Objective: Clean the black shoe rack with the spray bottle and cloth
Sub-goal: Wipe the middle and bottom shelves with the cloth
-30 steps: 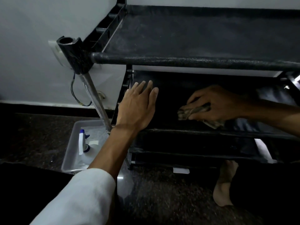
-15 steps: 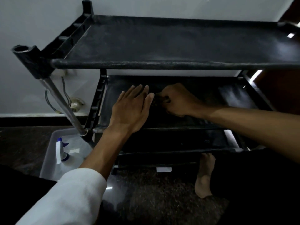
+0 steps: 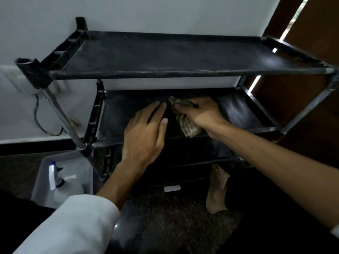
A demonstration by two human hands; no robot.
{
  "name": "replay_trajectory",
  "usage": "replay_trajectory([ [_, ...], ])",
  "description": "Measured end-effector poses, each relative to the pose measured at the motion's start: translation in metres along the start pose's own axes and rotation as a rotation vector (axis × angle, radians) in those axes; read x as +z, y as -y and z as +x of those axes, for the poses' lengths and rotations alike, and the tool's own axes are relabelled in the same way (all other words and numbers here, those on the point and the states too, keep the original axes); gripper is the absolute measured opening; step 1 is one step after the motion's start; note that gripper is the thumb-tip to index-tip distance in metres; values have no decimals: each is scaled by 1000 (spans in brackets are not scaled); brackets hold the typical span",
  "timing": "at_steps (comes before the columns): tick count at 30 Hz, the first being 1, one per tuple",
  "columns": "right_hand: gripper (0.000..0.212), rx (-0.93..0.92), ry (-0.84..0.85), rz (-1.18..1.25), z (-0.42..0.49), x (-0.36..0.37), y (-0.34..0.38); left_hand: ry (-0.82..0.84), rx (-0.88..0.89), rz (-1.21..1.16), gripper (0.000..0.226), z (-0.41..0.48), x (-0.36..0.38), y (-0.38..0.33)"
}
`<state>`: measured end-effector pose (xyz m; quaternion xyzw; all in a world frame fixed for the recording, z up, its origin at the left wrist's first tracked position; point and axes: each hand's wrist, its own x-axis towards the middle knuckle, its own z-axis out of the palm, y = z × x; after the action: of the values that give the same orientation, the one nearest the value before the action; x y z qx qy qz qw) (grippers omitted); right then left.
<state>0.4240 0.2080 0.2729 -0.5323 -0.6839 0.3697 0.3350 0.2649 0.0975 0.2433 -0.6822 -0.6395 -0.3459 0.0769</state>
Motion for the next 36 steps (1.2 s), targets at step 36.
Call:
replay_trajectory([
  [36,23,291,154,-70,-34,108,-128,332,-369,72,37,-132,84,92],
])
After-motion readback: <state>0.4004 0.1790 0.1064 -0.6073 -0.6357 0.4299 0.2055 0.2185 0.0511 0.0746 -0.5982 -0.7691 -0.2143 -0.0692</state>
